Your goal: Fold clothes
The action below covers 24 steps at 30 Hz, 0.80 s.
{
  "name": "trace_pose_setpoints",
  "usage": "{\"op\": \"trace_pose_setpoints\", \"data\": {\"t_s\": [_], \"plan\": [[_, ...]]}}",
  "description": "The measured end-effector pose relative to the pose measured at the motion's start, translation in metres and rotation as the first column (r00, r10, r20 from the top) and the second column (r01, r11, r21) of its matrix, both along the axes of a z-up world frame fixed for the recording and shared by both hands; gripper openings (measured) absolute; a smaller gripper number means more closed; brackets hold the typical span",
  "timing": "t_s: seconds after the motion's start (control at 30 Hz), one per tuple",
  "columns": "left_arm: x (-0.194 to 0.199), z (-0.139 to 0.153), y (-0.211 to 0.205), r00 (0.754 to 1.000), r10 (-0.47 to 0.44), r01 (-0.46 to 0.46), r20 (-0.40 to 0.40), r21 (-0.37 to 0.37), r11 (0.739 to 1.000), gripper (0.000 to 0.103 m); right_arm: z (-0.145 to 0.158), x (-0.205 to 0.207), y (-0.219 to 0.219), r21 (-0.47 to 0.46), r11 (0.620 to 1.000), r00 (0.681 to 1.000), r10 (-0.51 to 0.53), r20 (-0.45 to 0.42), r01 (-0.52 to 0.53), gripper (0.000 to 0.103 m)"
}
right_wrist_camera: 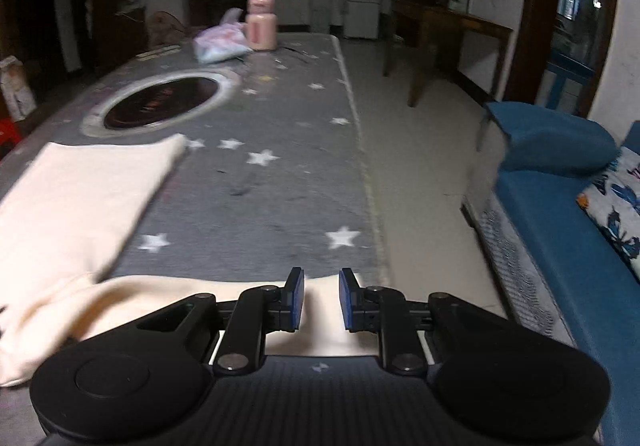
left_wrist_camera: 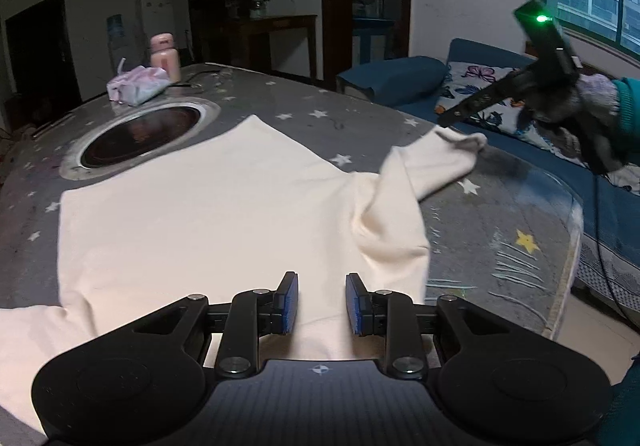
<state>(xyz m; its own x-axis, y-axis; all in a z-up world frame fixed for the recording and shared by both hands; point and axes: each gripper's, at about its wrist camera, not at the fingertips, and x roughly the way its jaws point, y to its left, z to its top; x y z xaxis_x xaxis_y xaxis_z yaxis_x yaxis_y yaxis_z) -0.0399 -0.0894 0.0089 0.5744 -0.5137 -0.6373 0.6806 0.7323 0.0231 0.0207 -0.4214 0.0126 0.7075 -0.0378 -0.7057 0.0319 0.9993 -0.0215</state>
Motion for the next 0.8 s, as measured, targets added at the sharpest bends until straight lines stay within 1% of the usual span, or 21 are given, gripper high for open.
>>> {"op": "trace_pose_setpoints", "data": {"t_s": [0.13, 0.17, 0.23, 0.33, 0.4, 0.43, 0.53, 0.6, 0.67, 0.73, 0.8], "plan": [[0.000, -0.005, -0.001, 1.000, -0.001, 0.001, -0.016, 0.012, 1.000, 0.030, -0.015, 0.010, -0.004, -0.012, 1.000, 0.999, -0.010, -0.033, 0.010, 0.018], [0.001, -0.005, -0.001, 1.000, 0.000, 0.000, -0.017, 0.012, 1.000, 0.030, -0.017, 0.011, -0.006, -0.014, 1.000, 0.999, -0.010, -0.041, 0.010, 0.020], [0.001, -0.006, -0.002, 1.000, 0.000, 0.001, -0.018, 0.012, 1.000, 0.031, -0.019, 0.013, -0.009, -0.012, 1.000, 0.999, -0.008, -0.041, 0.008, 0.022], [0.000, -0.006, -0.003, 1.000, -0.001, 0.001, -0.015, 0.013, 1.000, 0.032, -0.018, 0.017, -0.010, 0.003, 1.000, 0.999, 0.008, -0.043, -0.008, 0.021], [-0.001, -0.007, -0.002, 1.000, 0.000, 0.000, -0.014, 0.011, 1.000, 0.032, -0.018, 0.021, -0.010, 0.020, 1.000, 0.999, 0.017, -0.046, -0.016, 0.017], [-0.001, -0.007, -0.002, 1.000, 0.000, 0.000, -0.014, 0.010, 1.000, 0.032, -0.017, 0.022, -0.010, 0.026, 0.999, 0.999, 0.024, -0.046, -0.023, 0.011], [-0.001, -0.007, -0.002, 1.000, 0.000, 0.000, -0.016, 0.006, 1.000, 0.033, -0.009, 0.024, -0.006, 0.021, 0.999, 0.999, 0.042, -0.026, -0.041, 0.007], [0.000, -0.008, -0.002, 1.000, -0.002, 0.002, -0.015, 0.006, 1.000, 0.034, 0.003, 0.024, -0.002, 0.011, 0.998, 0.998, 0.057, 0.023, -0.057, 0.007], [-0.001, -0.008, -0.002, 1.000, -0.005, 0.005, -0.013, 0.006, 1.000, 0.034, 0.020, 0.022, 0.001, 0.000, 0.997, 0.993, 0.075, 0.091, -0.076, 0.007], [0.000, -0.008, -0.002, 1.000, -0.006, 0.006, -0.012, 0.004, 1.000, 0.034, 0.041, 0.016, 0.002, 0.012, 0.995, 0.979, 0.093, 0.183, -0.097, 0.007], [0.000, -0.008, -0.001, 1.000, -0.006, 0.006, -0.012, 0.001, 1.000, 0.035, 0.060, 0.003, -0.001, 0.033, 0.993, 0.958, 0.103, 0.269, -0.116, 0.007]]}}
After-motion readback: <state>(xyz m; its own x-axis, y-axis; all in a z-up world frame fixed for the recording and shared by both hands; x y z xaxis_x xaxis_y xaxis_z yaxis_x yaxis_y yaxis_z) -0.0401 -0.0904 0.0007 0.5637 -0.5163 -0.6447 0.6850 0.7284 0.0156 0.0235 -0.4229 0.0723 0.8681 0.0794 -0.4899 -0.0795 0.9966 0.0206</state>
